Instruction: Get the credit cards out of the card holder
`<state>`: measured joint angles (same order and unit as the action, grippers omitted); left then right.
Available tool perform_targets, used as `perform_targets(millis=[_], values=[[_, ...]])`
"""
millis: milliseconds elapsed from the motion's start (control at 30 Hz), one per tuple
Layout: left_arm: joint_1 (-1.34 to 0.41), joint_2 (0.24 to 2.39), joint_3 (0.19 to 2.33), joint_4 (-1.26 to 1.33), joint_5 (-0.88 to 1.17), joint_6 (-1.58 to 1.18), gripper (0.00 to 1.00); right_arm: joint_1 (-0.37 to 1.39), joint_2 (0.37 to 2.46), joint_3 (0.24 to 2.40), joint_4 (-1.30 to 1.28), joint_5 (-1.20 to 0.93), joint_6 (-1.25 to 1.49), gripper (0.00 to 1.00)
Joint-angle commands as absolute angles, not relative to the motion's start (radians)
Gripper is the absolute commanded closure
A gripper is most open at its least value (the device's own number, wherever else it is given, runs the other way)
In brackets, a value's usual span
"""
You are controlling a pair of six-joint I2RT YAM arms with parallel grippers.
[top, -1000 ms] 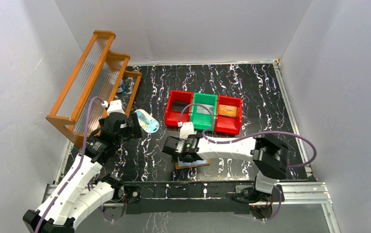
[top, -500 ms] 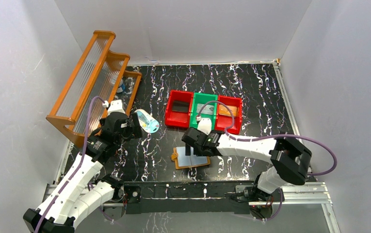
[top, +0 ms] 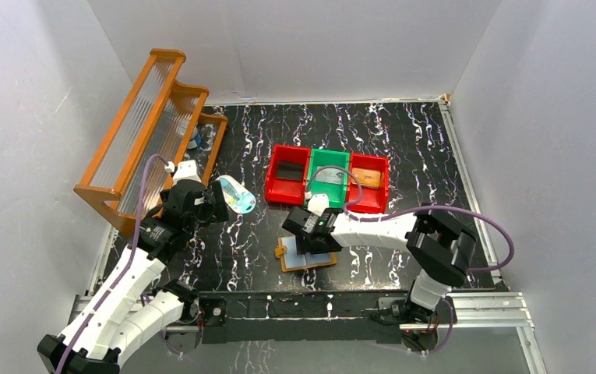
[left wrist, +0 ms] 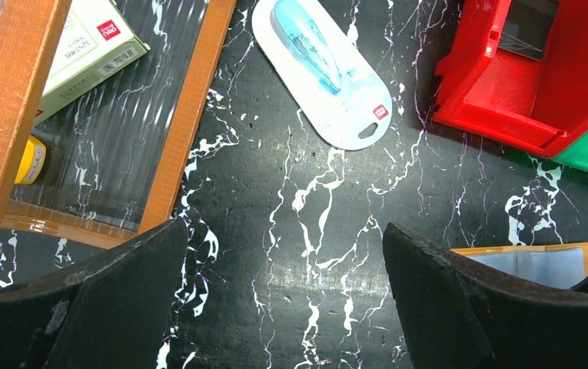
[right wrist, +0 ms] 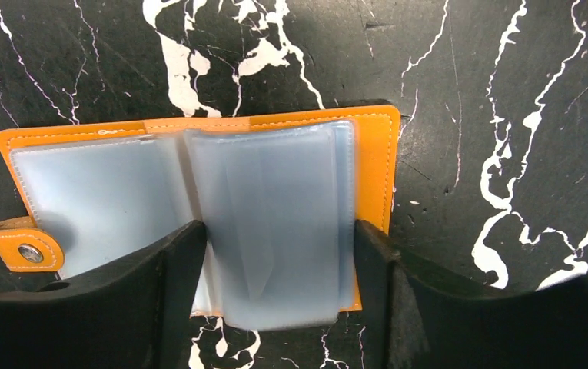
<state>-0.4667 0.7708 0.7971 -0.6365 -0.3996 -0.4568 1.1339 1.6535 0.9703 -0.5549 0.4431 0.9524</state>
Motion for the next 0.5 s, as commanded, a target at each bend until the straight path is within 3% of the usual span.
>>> perform_targets(millis=[0,133,233,467], values=[[-0.462,0.77,0.805,-0.635,-0.402,-0.453,0.01,1.162,1.759,1.013,-0.632,0.467,0.988,0.29],[-0.462,0.768,0.804,-0.634,-0.401,-0.453,0.02,1.188,1.806,1.073,-0.689,0.51,1.002,0.44],[-0.462,0.768,0.805,-0.635,-0.402,-0.453,0.02,1.189,1.8,1.073,-0.661,0.483,0.996,0.46],[-0.462,0.77,0.804,-0.634,-0.397,-0.451,0.02,1.185,1.71,1.109,-0.691,0.524,0.975,0.19]])
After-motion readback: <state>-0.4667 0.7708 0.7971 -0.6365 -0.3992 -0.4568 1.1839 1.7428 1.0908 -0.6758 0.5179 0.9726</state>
